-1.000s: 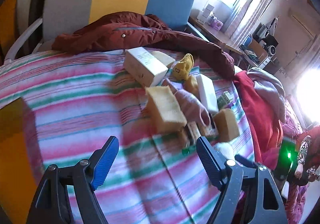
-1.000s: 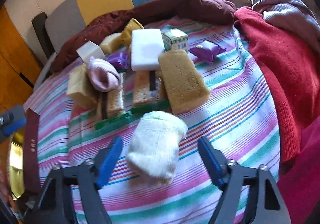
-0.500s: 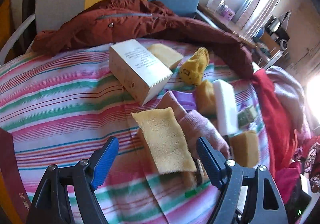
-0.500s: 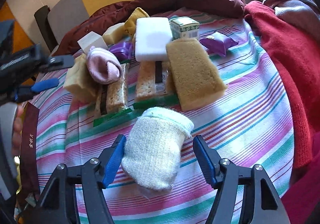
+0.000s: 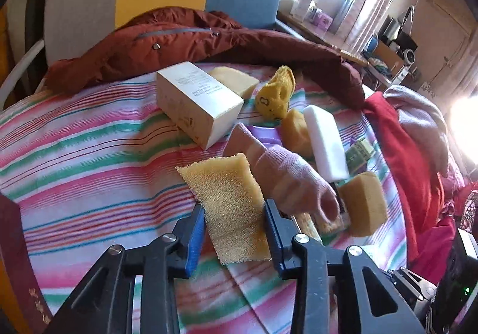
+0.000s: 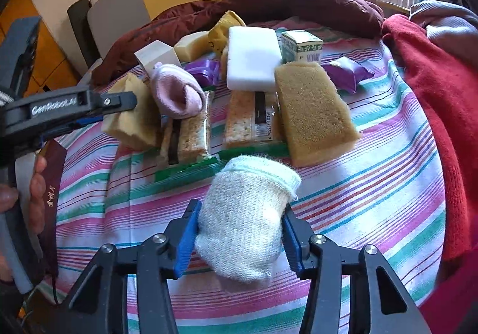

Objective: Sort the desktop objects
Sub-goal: 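Grasp the white knit sock with the right gripper while the left grasps the yellow sponge, then carry both items over the gold tray and open both grippers to drop them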

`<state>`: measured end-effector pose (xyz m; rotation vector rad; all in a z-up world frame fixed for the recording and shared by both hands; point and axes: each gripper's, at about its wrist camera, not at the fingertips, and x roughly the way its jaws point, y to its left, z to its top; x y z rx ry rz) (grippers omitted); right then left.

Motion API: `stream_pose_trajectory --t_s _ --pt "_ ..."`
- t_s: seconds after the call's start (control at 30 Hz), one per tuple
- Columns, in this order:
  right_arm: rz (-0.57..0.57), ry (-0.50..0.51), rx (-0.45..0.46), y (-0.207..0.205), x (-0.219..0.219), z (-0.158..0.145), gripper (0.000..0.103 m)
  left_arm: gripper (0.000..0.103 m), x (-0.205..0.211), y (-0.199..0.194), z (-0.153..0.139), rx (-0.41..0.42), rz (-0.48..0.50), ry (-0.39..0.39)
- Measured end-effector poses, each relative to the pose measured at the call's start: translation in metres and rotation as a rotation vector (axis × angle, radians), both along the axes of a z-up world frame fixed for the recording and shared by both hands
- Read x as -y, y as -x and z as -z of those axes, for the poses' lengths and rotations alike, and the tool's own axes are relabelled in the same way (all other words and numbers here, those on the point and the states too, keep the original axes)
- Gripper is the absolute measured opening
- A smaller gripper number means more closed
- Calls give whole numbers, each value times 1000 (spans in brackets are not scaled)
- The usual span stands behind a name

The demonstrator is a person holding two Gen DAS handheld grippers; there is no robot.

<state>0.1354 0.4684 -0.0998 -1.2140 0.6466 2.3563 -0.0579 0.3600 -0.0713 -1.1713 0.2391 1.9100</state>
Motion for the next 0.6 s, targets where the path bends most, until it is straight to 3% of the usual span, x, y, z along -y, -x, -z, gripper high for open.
stream_pose_trajectory --t_s 0.17,0.33,0.6 --pt "-30 -16 -32 0 11 -11 51 37 31 -8 -20 -22 -40 -38" --pt "-93 -3 -78 8 32 -30 51 37 89 -11 -38 -60 -121 -63" --pt "-329 23 -151 64 108 -55 51 37 205 5 -49 -97 -332 -67"
